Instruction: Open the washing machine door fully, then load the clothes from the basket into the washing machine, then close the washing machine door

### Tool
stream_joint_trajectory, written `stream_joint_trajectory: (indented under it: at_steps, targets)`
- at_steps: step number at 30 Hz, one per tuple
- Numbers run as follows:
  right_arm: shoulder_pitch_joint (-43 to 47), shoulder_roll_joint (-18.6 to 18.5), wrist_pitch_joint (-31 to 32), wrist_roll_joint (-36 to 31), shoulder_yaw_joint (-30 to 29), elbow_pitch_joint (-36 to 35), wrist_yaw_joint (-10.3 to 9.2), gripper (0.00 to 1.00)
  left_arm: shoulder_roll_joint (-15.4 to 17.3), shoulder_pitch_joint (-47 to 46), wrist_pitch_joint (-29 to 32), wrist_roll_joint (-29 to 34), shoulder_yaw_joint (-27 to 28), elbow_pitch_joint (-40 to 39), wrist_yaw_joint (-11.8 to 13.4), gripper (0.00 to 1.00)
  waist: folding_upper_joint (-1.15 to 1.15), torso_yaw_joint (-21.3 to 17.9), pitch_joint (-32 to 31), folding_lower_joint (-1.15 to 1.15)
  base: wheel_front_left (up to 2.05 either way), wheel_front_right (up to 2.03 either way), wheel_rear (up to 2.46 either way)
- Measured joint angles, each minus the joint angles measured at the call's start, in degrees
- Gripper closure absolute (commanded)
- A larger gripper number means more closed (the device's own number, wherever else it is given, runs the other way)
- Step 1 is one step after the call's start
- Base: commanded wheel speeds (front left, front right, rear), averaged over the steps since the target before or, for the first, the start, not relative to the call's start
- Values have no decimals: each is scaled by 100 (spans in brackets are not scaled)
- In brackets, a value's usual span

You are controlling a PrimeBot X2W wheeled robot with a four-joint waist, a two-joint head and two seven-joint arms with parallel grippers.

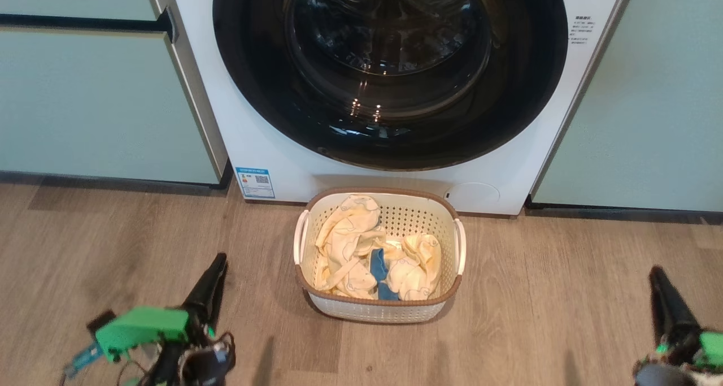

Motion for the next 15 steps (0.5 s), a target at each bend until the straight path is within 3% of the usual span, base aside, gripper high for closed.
stream_joint_trajectory:
  at_steps: [5, 15]
  targets:
    - [280, 93, -2, 2, 38, 335, 0, 0, -49, 249, -2, -2, -23, 334, 12, 0, 0, 0, 0, 0, 0, 0, 0]
    - [332, 99, -34, 0, 64, 249, 0, 0, -54, 303, -60, -1, -118, 256, 12, 0, 0, 1, 4, 0, 0, 0, 0]
